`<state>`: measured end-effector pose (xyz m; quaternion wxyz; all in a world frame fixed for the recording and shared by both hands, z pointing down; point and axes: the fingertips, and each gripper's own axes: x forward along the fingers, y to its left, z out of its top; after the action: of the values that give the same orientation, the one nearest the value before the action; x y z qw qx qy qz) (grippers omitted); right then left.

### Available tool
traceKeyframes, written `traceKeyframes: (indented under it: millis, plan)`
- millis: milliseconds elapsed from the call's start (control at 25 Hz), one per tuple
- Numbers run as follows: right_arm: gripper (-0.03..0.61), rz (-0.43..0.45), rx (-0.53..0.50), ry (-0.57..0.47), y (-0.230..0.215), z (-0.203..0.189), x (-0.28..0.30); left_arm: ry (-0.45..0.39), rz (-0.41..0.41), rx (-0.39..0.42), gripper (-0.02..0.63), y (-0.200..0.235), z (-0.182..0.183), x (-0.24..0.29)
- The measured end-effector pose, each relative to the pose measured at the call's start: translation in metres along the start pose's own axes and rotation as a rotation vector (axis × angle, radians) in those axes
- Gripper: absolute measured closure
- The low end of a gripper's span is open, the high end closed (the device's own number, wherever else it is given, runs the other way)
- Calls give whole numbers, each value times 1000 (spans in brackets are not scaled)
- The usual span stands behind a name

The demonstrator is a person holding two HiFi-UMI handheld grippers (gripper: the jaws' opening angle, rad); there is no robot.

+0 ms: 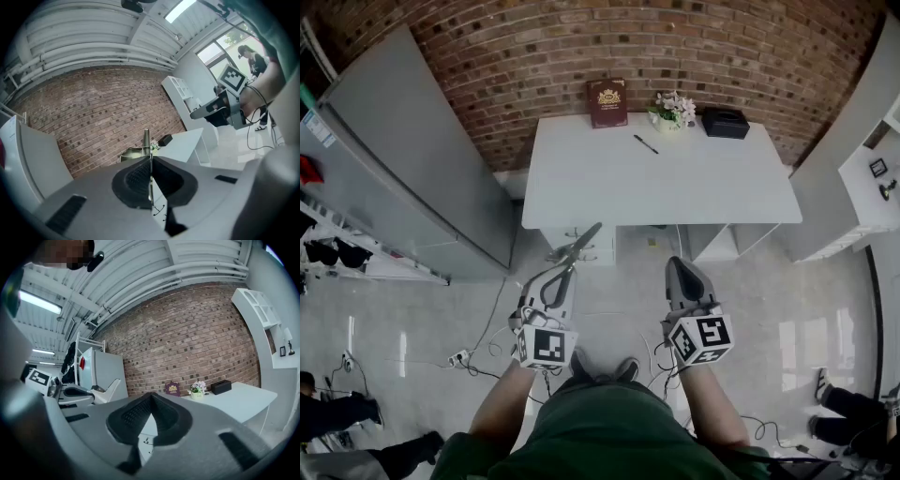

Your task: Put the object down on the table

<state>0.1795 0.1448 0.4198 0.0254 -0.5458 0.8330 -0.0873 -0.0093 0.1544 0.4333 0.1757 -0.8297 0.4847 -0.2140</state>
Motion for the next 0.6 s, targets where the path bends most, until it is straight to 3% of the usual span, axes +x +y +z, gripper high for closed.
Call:
traceKeyframes:
  millis: [320,600]
  plan:
    - [577,20,22,-32,15,9,7,-5,1,26,604,9,0,-8]
    - [575,81,52,-37,9,11,13,27,44,3,604,11,7,-10]
